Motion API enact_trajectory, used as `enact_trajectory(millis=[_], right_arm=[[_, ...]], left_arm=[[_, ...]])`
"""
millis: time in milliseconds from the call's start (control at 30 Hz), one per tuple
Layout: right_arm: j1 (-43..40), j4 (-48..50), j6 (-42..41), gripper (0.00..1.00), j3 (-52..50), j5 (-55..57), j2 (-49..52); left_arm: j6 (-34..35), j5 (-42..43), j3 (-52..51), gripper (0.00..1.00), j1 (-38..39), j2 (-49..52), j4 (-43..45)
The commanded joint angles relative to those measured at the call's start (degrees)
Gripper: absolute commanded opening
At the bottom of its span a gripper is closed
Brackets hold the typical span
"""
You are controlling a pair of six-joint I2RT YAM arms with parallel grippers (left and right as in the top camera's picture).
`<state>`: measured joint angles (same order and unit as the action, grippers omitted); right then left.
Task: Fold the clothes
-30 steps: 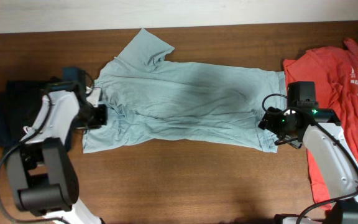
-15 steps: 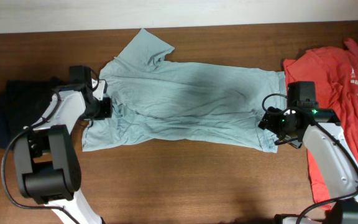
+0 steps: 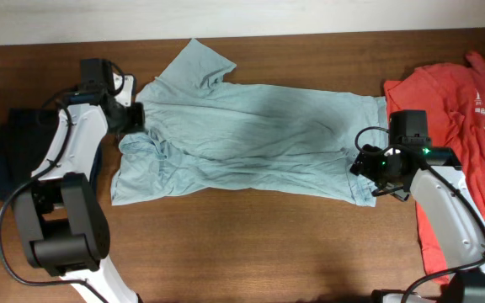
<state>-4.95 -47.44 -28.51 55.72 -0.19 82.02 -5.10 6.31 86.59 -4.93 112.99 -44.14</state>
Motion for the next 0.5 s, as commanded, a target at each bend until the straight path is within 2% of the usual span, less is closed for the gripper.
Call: enact_trajectory(millis=[0,100,167,367,467], right_arm=[[-0.33,-0.35,-0.20,0.85,0.72,0.92,0.11],[-0.33,-0.07,-0.20,0.85,0.72,0.94,0.11],[-0.33,0.00,-0.20,0.85,0.72,0.92,0.11],[-0.33,-0.37,-0.20,0.86,0.70,0.92,0.11],[-0.33,-0.39,-0.20,0.86,0.70,0.92,0.11]], left_arm=[[-1.84,5.99,0.68,0.12,0.13,0.04,-6.49],[-6.69,5.46,-0.87,0.06,1.51,0.15,-9.31],[-6.82,3.10,-2.75,0.06,2.43,0.15,-8.79],[-9.73,2.40,-8.68,0.05,4.66,0.37,-1.40],[-10.05,0.59,-10.88,0.01,5.46,0.57,0.00]])
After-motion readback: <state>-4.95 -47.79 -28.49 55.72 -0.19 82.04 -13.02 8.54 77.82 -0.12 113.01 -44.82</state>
